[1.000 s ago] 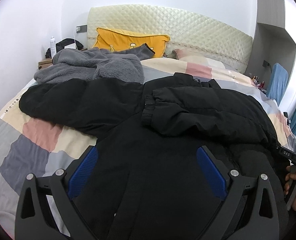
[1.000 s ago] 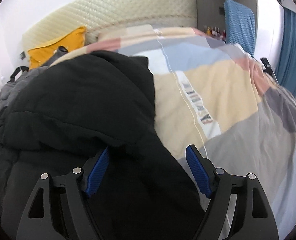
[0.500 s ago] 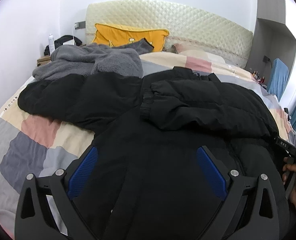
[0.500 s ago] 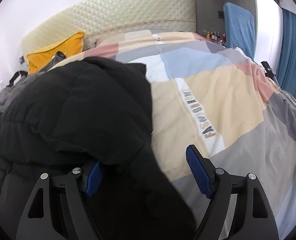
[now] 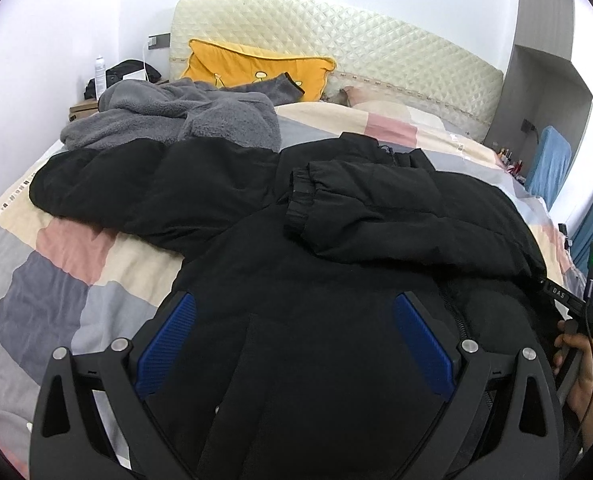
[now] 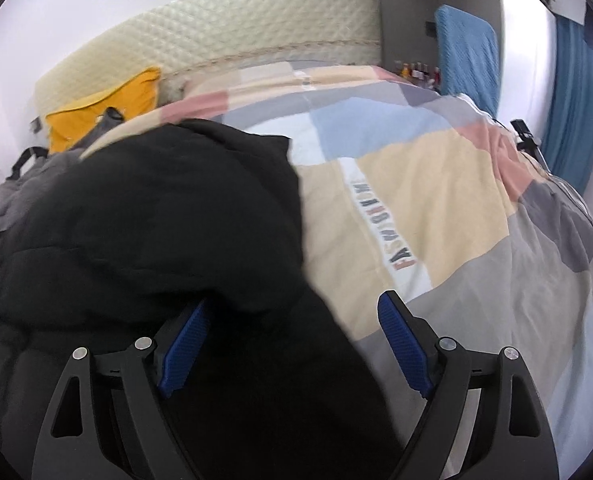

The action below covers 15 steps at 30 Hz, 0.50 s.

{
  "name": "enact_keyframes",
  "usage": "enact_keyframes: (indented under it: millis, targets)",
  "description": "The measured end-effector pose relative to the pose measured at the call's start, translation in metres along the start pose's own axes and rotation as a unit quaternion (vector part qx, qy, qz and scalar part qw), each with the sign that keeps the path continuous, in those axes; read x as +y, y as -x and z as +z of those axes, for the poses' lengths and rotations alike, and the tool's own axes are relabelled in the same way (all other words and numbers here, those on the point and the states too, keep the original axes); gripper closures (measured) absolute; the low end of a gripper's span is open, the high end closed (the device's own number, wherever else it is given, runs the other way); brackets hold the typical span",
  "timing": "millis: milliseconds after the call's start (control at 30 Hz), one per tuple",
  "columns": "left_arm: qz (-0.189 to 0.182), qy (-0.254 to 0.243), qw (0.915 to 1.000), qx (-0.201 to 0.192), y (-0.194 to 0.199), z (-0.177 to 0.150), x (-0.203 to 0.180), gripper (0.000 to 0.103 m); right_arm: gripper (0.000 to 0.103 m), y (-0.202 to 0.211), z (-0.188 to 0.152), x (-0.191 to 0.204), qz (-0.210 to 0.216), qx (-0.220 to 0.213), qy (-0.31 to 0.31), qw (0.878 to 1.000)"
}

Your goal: Fold large clothes

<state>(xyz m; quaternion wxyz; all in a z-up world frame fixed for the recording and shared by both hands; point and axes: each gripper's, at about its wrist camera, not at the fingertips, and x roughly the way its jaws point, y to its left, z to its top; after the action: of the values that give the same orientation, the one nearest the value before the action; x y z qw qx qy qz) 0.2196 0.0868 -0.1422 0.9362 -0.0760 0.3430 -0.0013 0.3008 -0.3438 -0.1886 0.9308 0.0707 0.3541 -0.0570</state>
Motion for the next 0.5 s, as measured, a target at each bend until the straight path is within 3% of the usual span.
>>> enact_keyframes:
  millis: [267, 500]
  targets:
    - [0.01, -0.014, 0.9998, -0.007, 0.011, -0.001, -0.004, 0.004, 0.019, 0.069, 0.002, 0.029, 0.058, -0.041, 0.029, 0.997]
    - [-0.019, -0.007, 0.9997, -0.013, 0.046, -0.004, -0.009, 0.004, 0.019, 0.125, -0.013, 0.052, 0.104, -0.071, 0.047, 0.991]
